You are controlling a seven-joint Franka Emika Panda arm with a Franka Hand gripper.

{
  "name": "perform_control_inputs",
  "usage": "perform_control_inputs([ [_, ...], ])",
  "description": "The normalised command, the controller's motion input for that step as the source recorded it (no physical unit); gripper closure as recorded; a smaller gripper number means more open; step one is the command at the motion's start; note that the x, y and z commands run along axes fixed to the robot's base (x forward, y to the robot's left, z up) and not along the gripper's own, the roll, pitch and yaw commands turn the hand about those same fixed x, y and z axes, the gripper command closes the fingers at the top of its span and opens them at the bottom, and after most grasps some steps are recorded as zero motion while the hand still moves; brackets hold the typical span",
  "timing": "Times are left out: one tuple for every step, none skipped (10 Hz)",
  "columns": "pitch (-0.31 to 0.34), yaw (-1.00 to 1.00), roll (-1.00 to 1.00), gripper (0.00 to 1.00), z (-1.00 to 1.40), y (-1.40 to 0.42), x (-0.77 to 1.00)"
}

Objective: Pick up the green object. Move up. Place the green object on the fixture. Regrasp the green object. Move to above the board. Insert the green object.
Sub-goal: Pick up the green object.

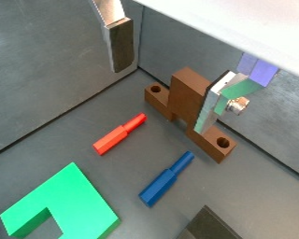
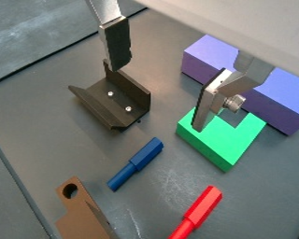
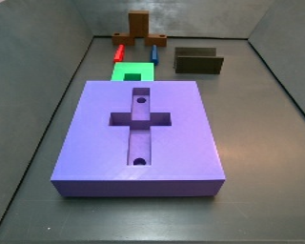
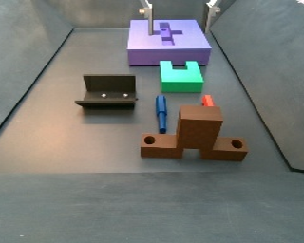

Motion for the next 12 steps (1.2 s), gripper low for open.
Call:
perform_control_inputs([
  [0.011,0.00,0.00,0.00,-0.02,0.00,0.00],
  [0.000,0.00,-0.01,0.00,0.00,0.00,0.00],
  [0.000,0.00,-0.01,0.00,0.00,0.00,0.00],
  [0.000,-0.02,0.00,0.00,-0.10,-0.36,0.11],
  [0.000,0.00,0.13,0.00,-0.28,-0.99,0.26],
  [0.000,-0.02,0.15,0.00,-0.31,-0.99,0.25],
  [-0.019,-0.06,0.04,0.00,-0.29,-0.82,0.22],
  [-0.073,-0.08,-0.09,0.00,-0.33,-0.39,0.12],
  [-0.123,-0.07,-0.20,0.00,-0.36,-0.15,0.00],
  [-0.160,-0.20,-0.19,0.00,-0.48,-0.16,0.00],
  [-0.170,-0.15,-0.13,0.00,-0.66,-0.35,0.00],
  [-0.144,-0.07,-0.10,0.00,-0.60,-0.62,0.16],
])
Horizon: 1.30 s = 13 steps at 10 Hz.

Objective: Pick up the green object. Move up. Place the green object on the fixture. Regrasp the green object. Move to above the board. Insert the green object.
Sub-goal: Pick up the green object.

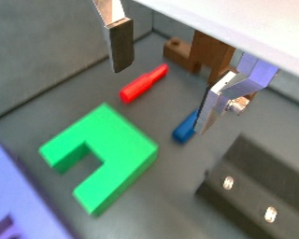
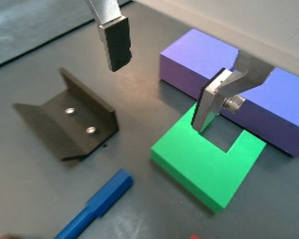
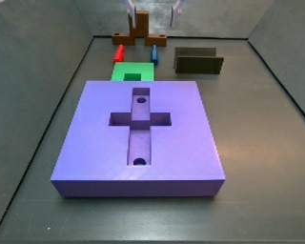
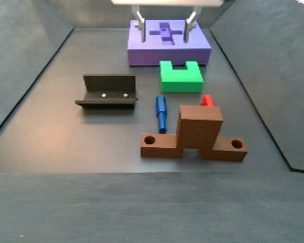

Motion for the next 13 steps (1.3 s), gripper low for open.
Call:
perform_control_inputs([
  [-0.117,-0.14,-0.11,0.00,-0.61,-0.54,0.26],
  [-0.109,-0.14,-0.13,0.00,-0.67,-0.39,0.30],
  [-0.100,-0.10,-0.13,0.00,-0.68,-0.37,0.33],
  [-0.079,0.00,-0.08,0.00,-0.68,-0.38,0.21],
  [-0.001,0.05,0.00,0.00,-0.59,-0.49,0.07],
  [0.000,0.27,0.03,0.00,-0.38,-0.41,-0.01],
  [0.000,0.00,0.00,0.00,0.00,0.00,-0.03],
  [0.000,0.00,0.00,0.00,-0.13,0.00,-0.17],
  [0.001,-0.01,0.00,0.00,-0.11,0.00,-0.36],
  [0.004,0.00,0.00,0.00,-0.10,0.00,-0.36],
  [0.000,0.00,0.00,0.00,-0.14,-0.01,-0.24],
  [-0.003,0.00,-0.08,0.00,-0.22,-0.02,0.02],
  [0.000,0.00,-0.06,0.00,-0.25,-0.05,0.11],
])
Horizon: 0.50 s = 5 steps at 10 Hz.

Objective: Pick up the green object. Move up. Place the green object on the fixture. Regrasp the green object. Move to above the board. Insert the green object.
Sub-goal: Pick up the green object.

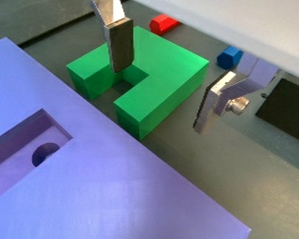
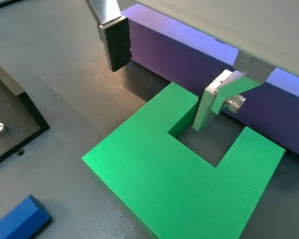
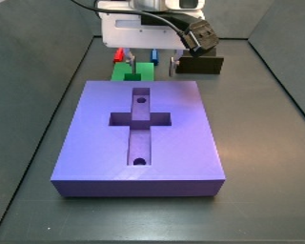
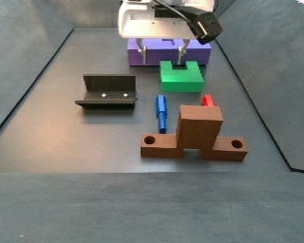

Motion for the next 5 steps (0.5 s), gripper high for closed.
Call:
perform_control_inputs([
  [0.000,0.00,0.00,0.00,-0.33,-0.08,0.00],
  [0.006,0.00,0.00,0.00,-0.36,-0.18,0.00],
  [0.010,0.00,0.00,0.00,-0.32,-0.19,0.00],
  [0.024,0.00,0.00,0.00,-0.22,-0.08,-0.03],
  [0.041,0.00,0.00,0.00,-0.09,0.00,-0.02],
])
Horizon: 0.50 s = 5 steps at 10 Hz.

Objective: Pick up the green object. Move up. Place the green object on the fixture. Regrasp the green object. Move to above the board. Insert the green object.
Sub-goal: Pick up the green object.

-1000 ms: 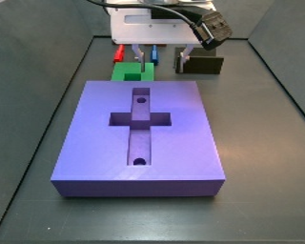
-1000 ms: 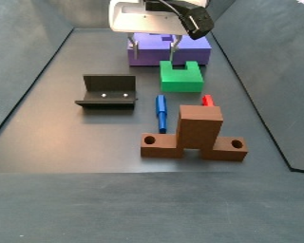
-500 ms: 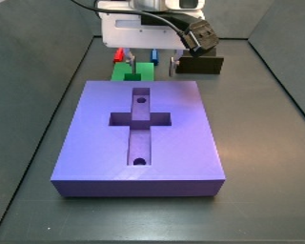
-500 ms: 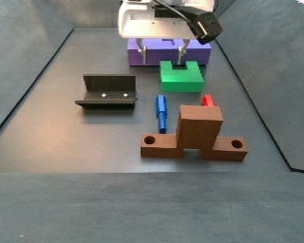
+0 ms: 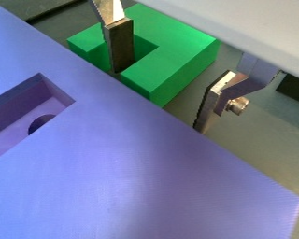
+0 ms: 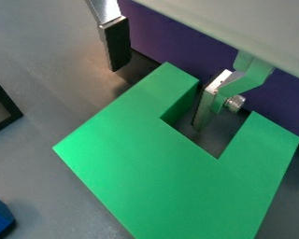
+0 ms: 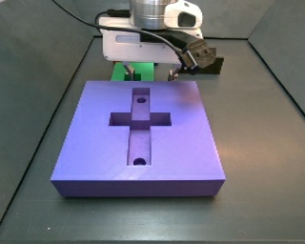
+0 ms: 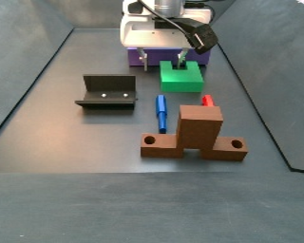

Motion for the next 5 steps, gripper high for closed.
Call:
perform_control_inputs([
  [0.000,0.00,0.00,0.00,-0.04,0.00,0.00],
  [0.000,0.00,0.00,0.00,0.00,0.00,0.00],
  [0.000,0.00,0.00,1.00,0.00,0.00,0.00],
  [0.000,0.00,0.00,1.00,0.00,0.00,0.00],
  [0.000,0.00,0.00,1.00,0.00,0.00,0.00],
])
